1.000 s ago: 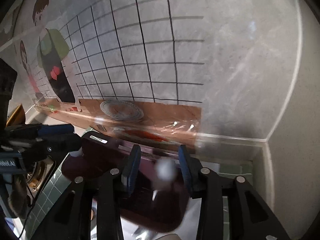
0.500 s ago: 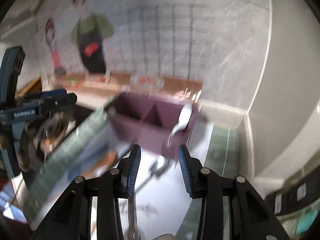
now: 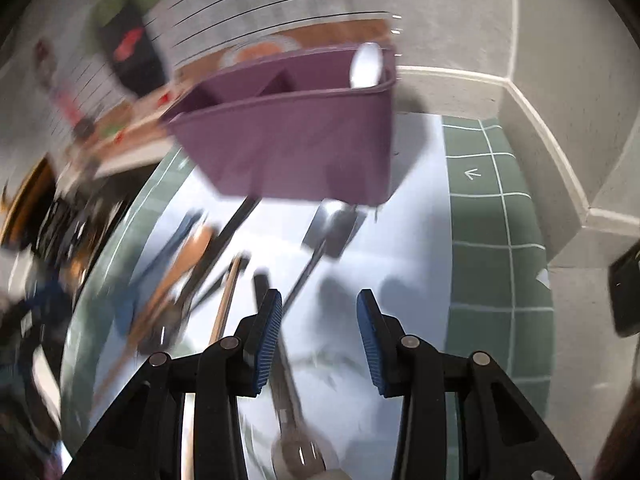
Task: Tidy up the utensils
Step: 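Grasp the small metal spatula by its handle with the right tool, then grasp the blue plastic spoon by its handle with the left tool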
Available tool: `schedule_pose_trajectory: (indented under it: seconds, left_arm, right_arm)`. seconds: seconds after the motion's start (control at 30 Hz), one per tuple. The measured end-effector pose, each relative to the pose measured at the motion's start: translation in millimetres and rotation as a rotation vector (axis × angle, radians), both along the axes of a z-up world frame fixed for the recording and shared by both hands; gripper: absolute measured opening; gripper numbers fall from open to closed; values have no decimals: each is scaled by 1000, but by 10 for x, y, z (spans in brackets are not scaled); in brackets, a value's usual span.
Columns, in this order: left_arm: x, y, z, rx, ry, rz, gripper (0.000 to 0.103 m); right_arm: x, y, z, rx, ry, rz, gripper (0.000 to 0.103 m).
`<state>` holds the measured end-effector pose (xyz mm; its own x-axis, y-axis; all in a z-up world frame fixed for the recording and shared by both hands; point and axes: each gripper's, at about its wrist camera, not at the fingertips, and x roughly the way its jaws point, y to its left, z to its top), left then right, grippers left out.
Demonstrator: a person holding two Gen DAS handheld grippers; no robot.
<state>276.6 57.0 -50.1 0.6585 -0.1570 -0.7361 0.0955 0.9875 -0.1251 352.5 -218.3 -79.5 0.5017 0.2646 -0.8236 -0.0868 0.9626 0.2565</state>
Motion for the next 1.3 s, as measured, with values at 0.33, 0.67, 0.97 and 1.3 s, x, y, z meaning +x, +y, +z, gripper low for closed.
schedule_pose_trajectory:
  seconds: [0.33, 0.67, 0.97, 1.3]
  left_arm:
    - [97, 184, 17, -5, 8, 45, 71]
    - [239, 27, -134, 26, 73, -13, 71]
    - [384, -130, -226, -16, 126, -113, 64]
    - [897, -572, -320, 52, 245, -206, 25]
  right_arm:
    - [540, 143, -265, -1, 15, -170, 38]
    - [622, 507, -271, -219, -20, -85, 31]
    - [167, 135, -68, -151, -24, 12, 30]
    - [-343, -77, 122, -113, -77, 23, 30]
